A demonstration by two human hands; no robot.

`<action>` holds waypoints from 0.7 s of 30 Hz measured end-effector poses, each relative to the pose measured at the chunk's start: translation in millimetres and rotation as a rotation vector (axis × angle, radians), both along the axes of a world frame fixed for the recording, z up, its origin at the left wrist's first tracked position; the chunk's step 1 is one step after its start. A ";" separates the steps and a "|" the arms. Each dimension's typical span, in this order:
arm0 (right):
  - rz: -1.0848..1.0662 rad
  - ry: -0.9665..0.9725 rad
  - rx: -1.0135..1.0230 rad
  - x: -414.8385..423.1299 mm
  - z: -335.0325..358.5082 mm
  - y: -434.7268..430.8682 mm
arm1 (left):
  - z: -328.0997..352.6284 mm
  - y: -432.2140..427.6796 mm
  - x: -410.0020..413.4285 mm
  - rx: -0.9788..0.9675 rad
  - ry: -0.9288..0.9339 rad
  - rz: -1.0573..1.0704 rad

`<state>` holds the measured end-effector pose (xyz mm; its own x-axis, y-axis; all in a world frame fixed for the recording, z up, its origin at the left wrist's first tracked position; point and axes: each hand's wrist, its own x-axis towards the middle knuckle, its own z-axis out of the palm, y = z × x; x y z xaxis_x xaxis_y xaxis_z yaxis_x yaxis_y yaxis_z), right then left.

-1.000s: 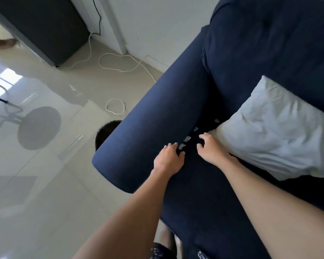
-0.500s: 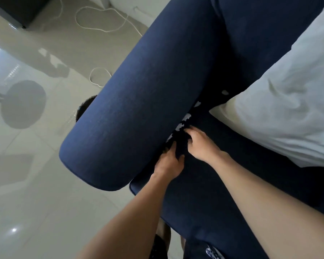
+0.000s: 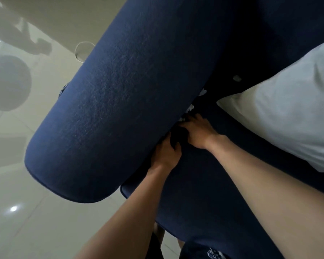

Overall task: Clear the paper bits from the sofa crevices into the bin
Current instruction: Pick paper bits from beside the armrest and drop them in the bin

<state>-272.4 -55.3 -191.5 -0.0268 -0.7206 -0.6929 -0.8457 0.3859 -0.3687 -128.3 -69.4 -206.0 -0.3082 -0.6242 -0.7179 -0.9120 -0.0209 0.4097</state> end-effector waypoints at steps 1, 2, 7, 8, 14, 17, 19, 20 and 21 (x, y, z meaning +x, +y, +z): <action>0.019 0.006 0.004 0.5 -0.3 -1.0 | -0.6 -0.1 0.6 -0.013 0.001 0.009; 0.029 0.009 0.003 0.8 -0.9 -1.5 | 0.0 -0.4 0.8 -0.018 0.001 0.015; -0.077 -0.021 -0.050 2.4 -0.6 1.0 | 7.5 -2.2 1.6 -0.004 -0.025 -0.007; -0.121 -0.035 -0.064 2.6 -0.1 2.8 | 10.6 -2.1 1.0 -0.007 -0.025 -0.007; -0.591 -0.142 -0.178 2.2 39.0 28.4 | 63.7 3.6 -9.8 -0.060 -0.038 0.052; -0.722 -0.145 -0.286 -2.0 73.7 32.5 | 103.4 3.5 -16.3 -0.127 -0.020 0.043; -0.741 -0.145 -0.349 -6.6 102.3 30.6 | 130.7 -1.7 -22.4 -0.166 -0.024 0.030; -0.745 -0.132 -0.379 -9.0 117.4 28.1 | 144.2 -5.5 -26.0 -0.183 -0.025 0.027; -0.749 -0.119 -0.415 -11.8 131.7 25.1 | 157.7 -9.8 -29.6 -0.197 -0.021 0.032</action>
